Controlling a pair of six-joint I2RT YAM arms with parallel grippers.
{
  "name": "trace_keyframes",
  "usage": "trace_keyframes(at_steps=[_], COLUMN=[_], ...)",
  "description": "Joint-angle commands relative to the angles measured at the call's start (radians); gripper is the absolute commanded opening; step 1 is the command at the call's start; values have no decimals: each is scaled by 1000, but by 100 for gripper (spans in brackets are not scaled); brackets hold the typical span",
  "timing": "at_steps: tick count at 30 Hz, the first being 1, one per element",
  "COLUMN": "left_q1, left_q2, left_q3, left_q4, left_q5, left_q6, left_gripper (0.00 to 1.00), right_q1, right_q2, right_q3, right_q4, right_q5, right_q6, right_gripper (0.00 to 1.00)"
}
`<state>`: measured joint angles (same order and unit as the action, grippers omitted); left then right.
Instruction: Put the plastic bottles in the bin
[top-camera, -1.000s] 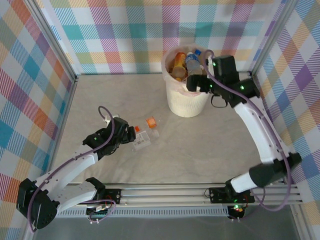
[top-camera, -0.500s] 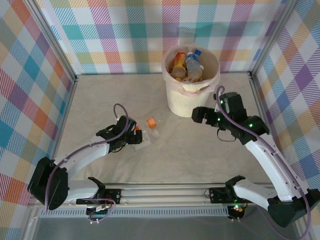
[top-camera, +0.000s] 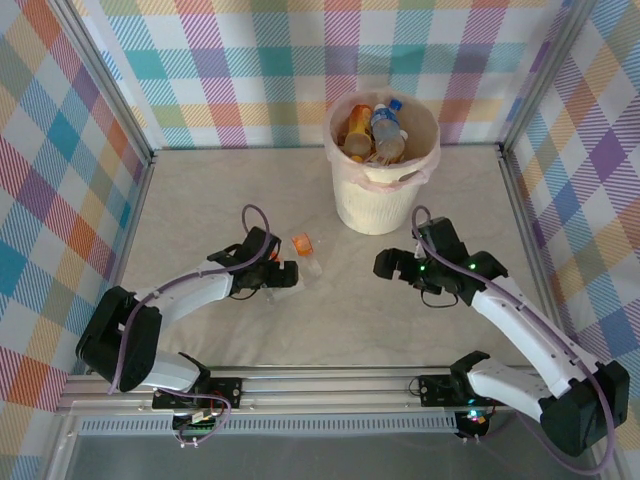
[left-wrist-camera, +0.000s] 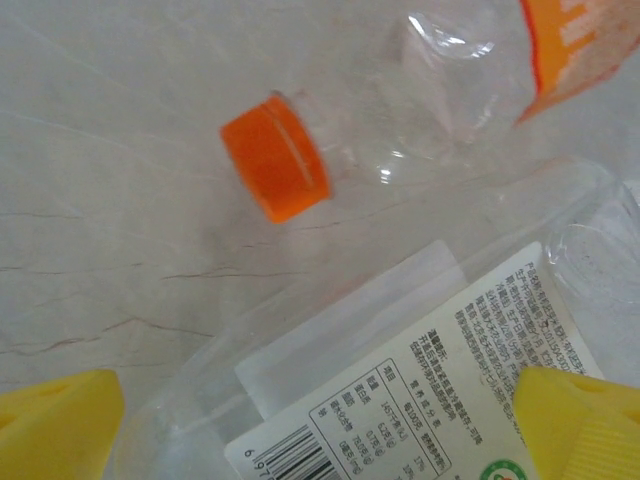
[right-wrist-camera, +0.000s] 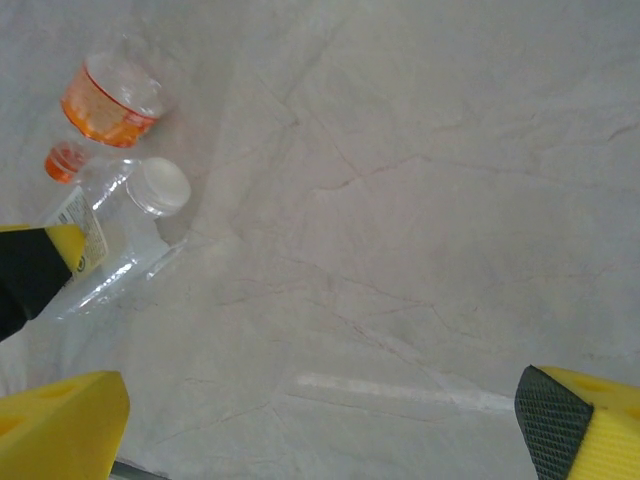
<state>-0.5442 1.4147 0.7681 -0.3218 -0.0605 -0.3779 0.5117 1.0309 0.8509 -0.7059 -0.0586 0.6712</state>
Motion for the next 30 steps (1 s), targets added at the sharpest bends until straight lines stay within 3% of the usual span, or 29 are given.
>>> trace_keyframes(at_steps=[1,10,25,30], left_q1=[12,-47,-259,-286], left_q2=[10,-62,-58,-179], left_q3=[18,-74,-95,-120], left_q4=[20,129,347,317], left_q5=[104,248,130,-19], left_q6=[-16,-156,-306,-339], left_gripper=[100,100,97,94], right_q1=[20,41,47,100], right_q2=[24,93,139,162], right_q3=[-47,-157,-180,-150], right_q4=[75,231,271,267], right_q5=[-39,-89,-56,-17], right_q6=[65,155,186,195], right_gripper=[100,100,100,100])
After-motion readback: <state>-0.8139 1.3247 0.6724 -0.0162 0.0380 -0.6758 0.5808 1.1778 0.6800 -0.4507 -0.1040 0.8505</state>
